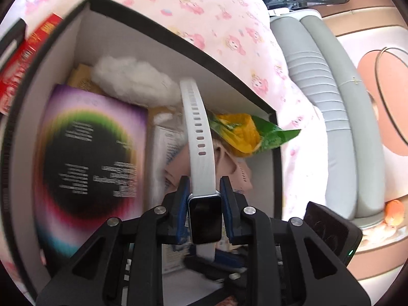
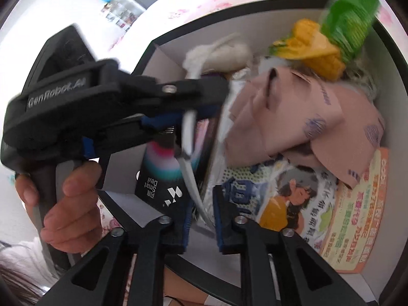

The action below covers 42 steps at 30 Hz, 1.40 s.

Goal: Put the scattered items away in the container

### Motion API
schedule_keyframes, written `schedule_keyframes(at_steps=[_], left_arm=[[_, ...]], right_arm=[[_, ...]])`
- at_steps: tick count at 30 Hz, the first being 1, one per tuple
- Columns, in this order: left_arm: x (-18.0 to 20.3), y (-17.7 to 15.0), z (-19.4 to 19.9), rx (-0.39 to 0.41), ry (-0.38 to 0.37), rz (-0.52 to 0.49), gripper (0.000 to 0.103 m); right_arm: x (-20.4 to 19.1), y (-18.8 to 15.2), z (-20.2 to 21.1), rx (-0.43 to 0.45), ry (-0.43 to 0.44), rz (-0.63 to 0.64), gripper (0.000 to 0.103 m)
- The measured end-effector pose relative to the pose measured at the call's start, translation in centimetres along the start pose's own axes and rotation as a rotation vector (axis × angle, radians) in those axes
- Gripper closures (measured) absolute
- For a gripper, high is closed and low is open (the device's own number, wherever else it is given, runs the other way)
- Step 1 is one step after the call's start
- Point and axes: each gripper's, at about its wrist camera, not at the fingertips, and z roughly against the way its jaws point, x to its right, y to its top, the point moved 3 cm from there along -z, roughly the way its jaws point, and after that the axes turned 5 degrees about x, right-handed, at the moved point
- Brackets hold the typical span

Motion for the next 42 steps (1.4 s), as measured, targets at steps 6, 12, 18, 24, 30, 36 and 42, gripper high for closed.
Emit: schedule_keyframes(at_steps=[6,12,18,24,30,36,42], left_arm=[[-0.7,-0.6,-0.4,0.001,0.064,0.005,0.079],[-2.1,-0.4,-1.3,-0.026,0.077,0.073,0.079],[-2.3,-0.7,-2.1,-0.084,0.076,0.102,0.077],[-2.4,-0.2,-1.6,-0.06,0.138,0.056,0.074],[-2.5,-0.2,-1.2,-0.05,0.178,0.023,0.074],[-2.2,-0.1,-1.2,-0.033,0.235,-0.036,0.074],[-2.2,-0.1,-1.0,-0.026,0.248,-0.053,0.074]], right_arm=[[1.3,0.0,1.3,0.033,0.023,-0.067,0.096],[2.6,-0.2,2.2,0.062,0.011,-0.112,0.096],[3.9,-0.2,3.5,0.121,-0.091,-0.144,0.096],[0.3,0.2,5.3,0.15,-0.101,0.027,0.096],[0.1,0.2,0.7,-0.023,-0.182,0.049,0.094],[0.0,0.6,2.2,0.045,-0.109,0.028,0.094],[0.3,0.3,-0.9,-0.126,-0.09,0.009,0.088]])
